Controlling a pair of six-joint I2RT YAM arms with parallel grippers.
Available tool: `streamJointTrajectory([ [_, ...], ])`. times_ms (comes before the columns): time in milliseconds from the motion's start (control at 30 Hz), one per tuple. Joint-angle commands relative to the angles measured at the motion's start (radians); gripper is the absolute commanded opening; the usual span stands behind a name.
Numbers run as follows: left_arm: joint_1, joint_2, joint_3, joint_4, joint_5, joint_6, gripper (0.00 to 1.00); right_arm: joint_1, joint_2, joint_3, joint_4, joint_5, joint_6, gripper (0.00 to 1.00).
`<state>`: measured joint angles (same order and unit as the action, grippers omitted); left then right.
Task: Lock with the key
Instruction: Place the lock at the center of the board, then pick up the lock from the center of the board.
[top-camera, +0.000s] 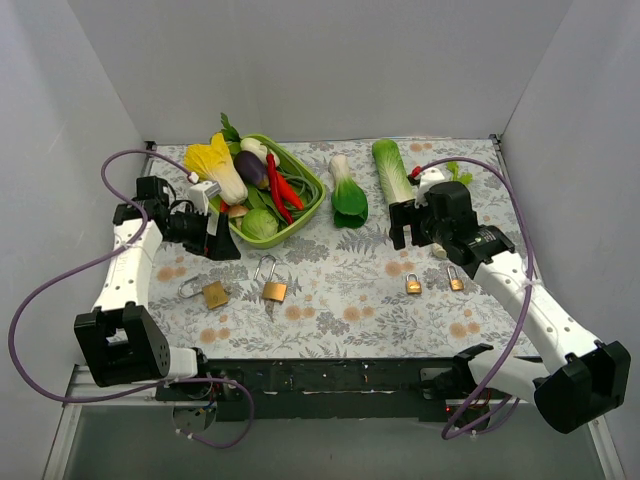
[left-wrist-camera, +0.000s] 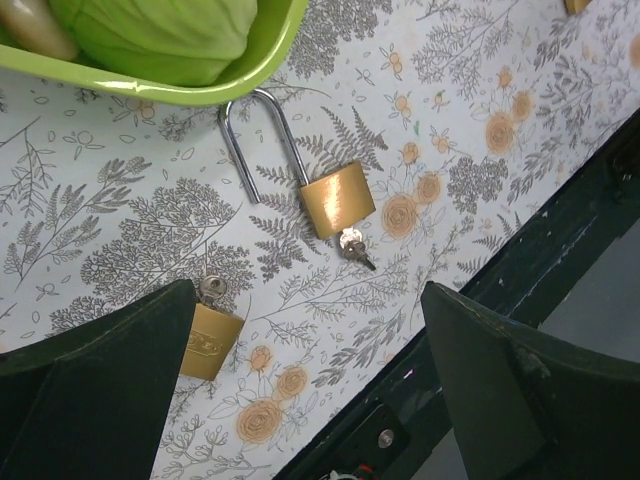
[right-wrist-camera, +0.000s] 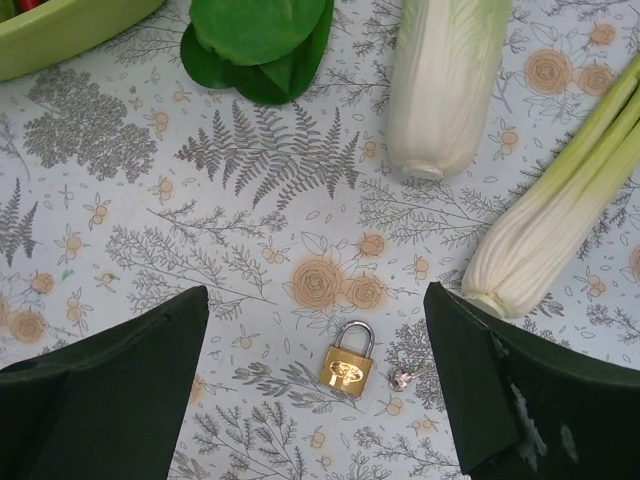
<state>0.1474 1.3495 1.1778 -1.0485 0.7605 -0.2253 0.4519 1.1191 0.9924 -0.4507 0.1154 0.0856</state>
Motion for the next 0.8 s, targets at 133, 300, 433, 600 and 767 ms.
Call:
streamJointTrajectory([
  [133,-0.121,-0.125,-0.101,0.039,-0.018,0.295,0.98,-0.004,-0.024,-0.003,-0.002,-0.333,-0.066,0.88],
  [300,-0.288,-0.061,-0.098,-0.028,-0.112,0.679,0.98,-0.005,0.008,0.018,-0.040,-0.372,-0.083,0.89],
  [433,-0.402,-0.049,-0.125,-0.033,-0.121,0.874,0.98,-0.007,0.012,0.019,-0.063,-0.387,-0.129,0.89],
  [600,-0.443,0.000,-0.201,-0.022,-0.148,1.171,0.95,-0.007,0.002,0.018,-0.065,-0.411,-0.127,0.89],
  [767,-0.466,0.037,-0.253,0.036,-0.167,1.247,0.82,-0.012,0.008,0.040,-0.069,-0.427,-0.126,0.90],
])
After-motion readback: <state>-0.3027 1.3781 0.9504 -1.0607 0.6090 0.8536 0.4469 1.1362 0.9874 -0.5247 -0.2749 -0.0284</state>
